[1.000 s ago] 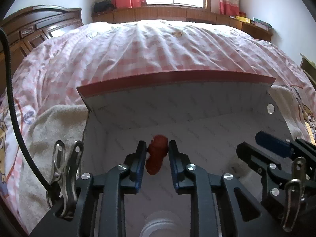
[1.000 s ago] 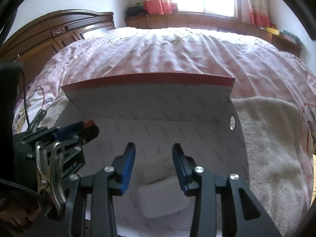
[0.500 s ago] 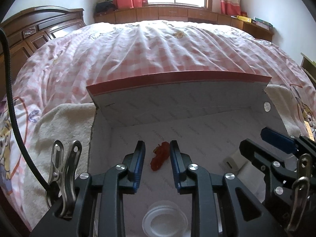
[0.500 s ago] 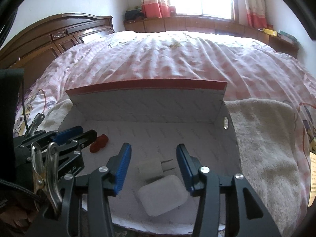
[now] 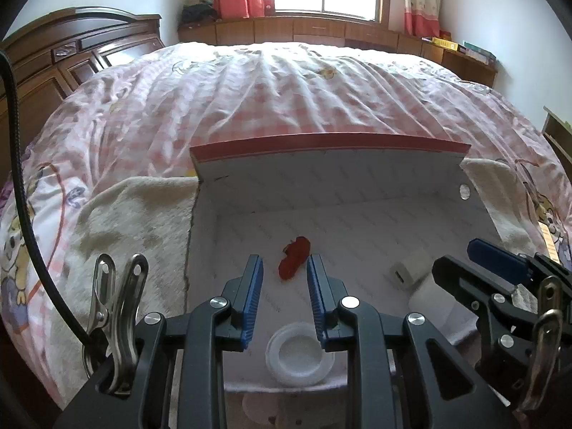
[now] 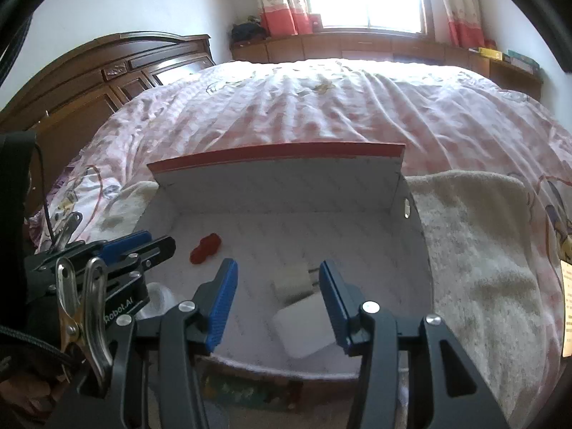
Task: Organize rigid objects
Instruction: 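Open both grippers to drop the red car and charger into the box, then move both grippers back toward the blue hook and blue tape dispenser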
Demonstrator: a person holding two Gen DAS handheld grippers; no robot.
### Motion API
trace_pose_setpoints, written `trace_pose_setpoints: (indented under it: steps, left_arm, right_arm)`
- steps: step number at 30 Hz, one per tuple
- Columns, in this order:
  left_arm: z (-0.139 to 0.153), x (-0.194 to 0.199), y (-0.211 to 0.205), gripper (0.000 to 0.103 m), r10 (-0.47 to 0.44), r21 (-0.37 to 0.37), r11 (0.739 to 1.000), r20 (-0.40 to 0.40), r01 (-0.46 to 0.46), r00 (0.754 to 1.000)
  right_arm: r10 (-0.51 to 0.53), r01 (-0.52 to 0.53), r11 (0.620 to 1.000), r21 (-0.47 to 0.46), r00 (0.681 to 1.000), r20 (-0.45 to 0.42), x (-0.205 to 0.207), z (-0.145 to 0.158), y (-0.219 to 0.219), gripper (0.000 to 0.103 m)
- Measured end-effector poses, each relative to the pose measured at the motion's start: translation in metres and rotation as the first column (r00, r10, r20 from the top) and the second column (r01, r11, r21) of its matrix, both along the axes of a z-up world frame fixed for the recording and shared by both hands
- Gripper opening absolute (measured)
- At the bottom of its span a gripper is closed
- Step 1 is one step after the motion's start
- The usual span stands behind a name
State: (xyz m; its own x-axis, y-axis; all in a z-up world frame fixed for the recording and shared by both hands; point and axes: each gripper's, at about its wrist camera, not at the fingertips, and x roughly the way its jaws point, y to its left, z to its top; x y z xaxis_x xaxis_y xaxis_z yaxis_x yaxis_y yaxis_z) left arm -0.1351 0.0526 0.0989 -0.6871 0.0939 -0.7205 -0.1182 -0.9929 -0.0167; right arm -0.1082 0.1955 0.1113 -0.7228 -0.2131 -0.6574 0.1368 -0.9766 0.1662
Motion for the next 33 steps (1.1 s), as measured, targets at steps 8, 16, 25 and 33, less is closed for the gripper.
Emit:
trace_pose_setpoints:
  steps: [8,16,25,33]
  left_arm:
    - [0.009,0.027,-0.006,0.026,-0.004,0.008,1.000,-0.010,0.004,1.000]
    - [0.013,0.055,-0.009,0.026,-0.016,0.016,1.000,-0.013,0.016,1.000]
    - [0.004,0.082,-0.014,0.026,-0.018,0.017,1.000,0.005,0.017,1.000]
    - [-0.005,0.100,-0.021,0.026,-0.015,0.013,1.000,0.023,0.015,1.000]
  right_arm:
    - [0.022,-0.022,1.000,-0.009,1.000,-0.014,0.028,0.009,-0.004,0.050]
    - [0.033,-0.033,0.999,-0.006,0.999,-0.002,0.056,0.007,-0.008,0.050]
    - [0.014,-0.014,1.000,-0.006,1.000,0.023,0.080,-0.003,-0.004,0.050]
    - [0.013,-0.013,1.000,0.000,0.999,0.043,0.096,-0.012,-0.005,0.050]
